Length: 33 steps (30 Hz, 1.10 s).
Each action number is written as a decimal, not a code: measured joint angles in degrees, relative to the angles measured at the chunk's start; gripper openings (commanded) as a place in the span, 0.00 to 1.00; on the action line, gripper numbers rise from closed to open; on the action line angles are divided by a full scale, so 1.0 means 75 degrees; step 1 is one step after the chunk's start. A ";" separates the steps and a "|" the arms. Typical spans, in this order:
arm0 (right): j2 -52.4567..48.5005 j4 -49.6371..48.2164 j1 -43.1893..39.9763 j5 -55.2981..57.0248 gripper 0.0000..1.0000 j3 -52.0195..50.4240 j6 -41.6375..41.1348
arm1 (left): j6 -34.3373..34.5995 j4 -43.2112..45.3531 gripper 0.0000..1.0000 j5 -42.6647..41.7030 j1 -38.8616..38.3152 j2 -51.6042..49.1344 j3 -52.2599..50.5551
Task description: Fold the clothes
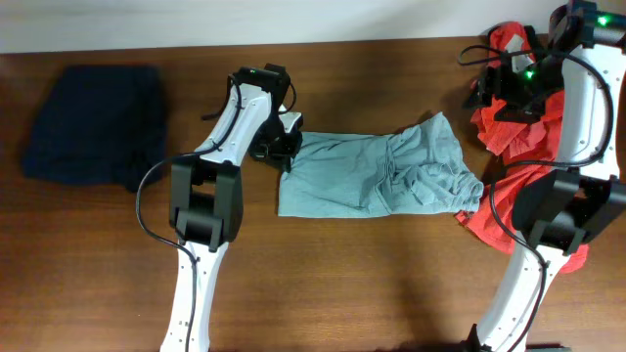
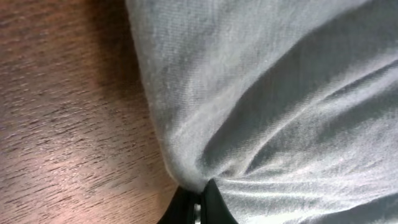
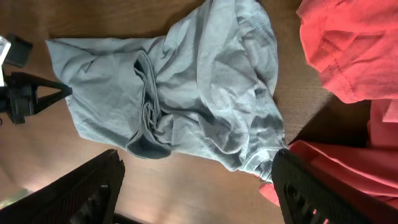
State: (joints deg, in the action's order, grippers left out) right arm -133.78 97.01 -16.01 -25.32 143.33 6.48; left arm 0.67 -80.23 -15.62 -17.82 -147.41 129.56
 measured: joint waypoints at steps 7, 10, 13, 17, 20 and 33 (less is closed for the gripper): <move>0.0000 0.0000 0.0000 0.0003 0.79 0.0000 -0.0003 | -0.0026 -0.0076 0.01 -0.0149 0.0157 0.0000 -0.0032; 0.0000 0.0000 0.0000 0.0003 0.79 0.0000 -0.0003 | -0.0070 -0.0119 0.01 -0.0239 0.0361 0.0000 -0.0064; 0.0000 0.0000 0.0000 0.0000 0.79 0.0000 0.0000 | -0.0102 -0.0087 0.01 -0.0274 0.0723 0.0000 -0.0070; 0.0000 0.0000 0.0000 0.0003 0.79 0.0000 -0.0003 | -0.0198 0.0070 0.01 -0.0306 0.1300 0.0000 -0.0070; 0.0000 -0.0003 0.0015 0.0003 0.79 0.0000 0.0000 | -0.0254 0.0143 0.01 -0.0303 0.1556 0.0000 -0.0070; 0.0000 -0.0163 0.0697 0.0029 0.83 -0.0003 -0.0006 | -0.0323 0.0265 0.01 -0.0286 0.1839 0.0012 -0.0070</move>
State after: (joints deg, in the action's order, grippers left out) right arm -133.78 95.79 -10.79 -25.10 143.31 6.44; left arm -1.76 -78.24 -17.76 -4.03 -147.33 129.03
